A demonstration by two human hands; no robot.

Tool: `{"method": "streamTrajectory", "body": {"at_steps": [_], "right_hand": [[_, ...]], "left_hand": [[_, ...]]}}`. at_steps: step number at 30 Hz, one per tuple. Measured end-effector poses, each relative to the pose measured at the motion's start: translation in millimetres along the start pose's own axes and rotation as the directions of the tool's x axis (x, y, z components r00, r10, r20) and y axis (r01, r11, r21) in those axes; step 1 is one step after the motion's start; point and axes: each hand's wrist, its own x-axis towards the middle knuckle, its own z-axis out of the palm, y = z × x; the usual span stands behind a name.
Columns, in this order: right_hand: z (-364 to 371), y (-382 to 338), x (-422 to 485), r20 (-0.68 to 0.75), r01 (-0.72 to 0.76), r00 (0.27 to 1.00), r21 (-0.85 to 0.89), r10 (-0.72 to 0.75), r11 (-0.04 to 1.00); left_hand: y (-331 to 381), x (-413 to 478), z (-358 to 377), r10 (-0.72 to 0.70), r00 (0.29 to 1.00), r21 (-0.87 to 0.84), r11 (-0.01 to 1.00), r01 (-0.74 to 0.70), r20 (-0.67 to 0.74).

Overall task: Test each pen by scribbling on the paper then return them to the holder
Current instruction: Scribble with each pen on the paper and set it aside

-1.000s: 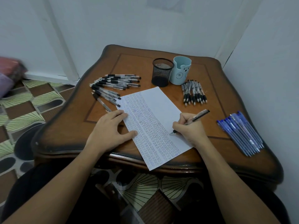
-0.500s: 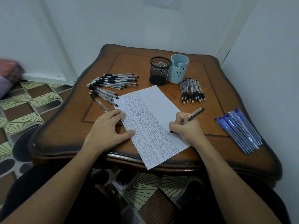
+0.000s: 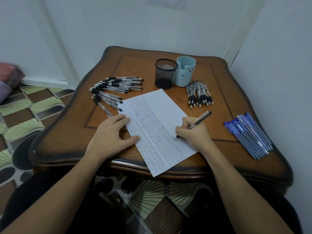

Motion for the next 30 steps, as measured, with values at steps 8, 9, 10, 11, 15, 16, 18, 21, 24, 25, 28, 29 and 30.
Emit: {"method": "streamTrajectory", "body": {"at_steps": [8,9,10,11,15,16,18,21,24,25,28,29,30], "right_hand": [[-0.2,-2.3,-0.2,-0.041,0.027,0.999,-0.002,-0.027,1.0],[0.0,-2.0,-0.2,-0.039,0.025,0.999,-0.009,-0.025,1.0],[0.3,-1.4,0.0,-0.037,0.024,0.999,-0.017,-0.025,1.0],[0.3,-0.7,0.2,-0.032,0.024,0.999,-0.025,-0.024,0.999],[-1.4,-1.2,0.4,-0.023,0.02,1.0,-0.053,-0.021,0.998],[-2.0,-1.0,0.3,-0.027,0.018,0.999,-0.026,-0.018,1.0],[-1.4,-1.0,0.1,-0.025,0.017,1.0,0.003,-0.017,1.0],[0.7,-0.4,-0.1,-0.026,0.019,0.999,-0.025,-0.02,0.999],[-1.5,1.7,1.7,-0.031,0.03,0.999,-0.015,-0.03,0.999],[-2.2,1.8,2.0,-0.029,0.032,0.999,-0.005,-0.032,0.999],[-2.4,2.4,2.3,-0.033,0.035,0.999,-0.003,-0.035,0.999],[-2.1,2.6,2.2,-0.037,0.039,0.999,-0.016,-0.04,0.999],[-1.6,2.7,2.3,-0.037,0.041,0.998,-0.027,-0.042,0.999]], "left_hand": [[-0.1,-0.1,-0.2,0.003,1.0,0.008,1.0,-0.003,-0.005],[-0.3,0.1,0.0,0.004,1.0,0.01,1.0,-0.004,-0.004],[-0.7,0.0,0.2,0.004,1.0,0.01,1.0,-0.004,-0.003],[-0.9,-0.2,0.3,0.003,1.0,0.01,1.0,-0.003,-0.001],[-0.7,-0.1,0.2,0.006,1.0,0.009,1.0,-0.006,-0.002],[-0.3,-0.1,0.2,0.008,1.0,0.009,1.0,-0.008,-0.003],[-0.1,-0.4,-0.1,0.009,1.0,0.007,1.0,-0.009,-0.002],[-0.3,-0.1,-0.4,0.003,1.0,0.008,1.0,-0.003,-0.001],[-0.1,0.0,-0.1,0.002,1.0,0.013,1.0,-0.002,0.007],[-0.4,-0.2,0.0,0.001,1.0,0.011,1.0,-0.002,0.008],[-0.7,-0.2,-0.2,0.006,1.0,0.002,1.0,-0.006,-0.002],[-0.4,-0.1,-0.3,0.007,1.0,0.004,1.0,-0.007,-0.001],[-0.3,-0.2,-0.2,0.006,1.0,0.007,1.0,-0.006,0.002]]}}
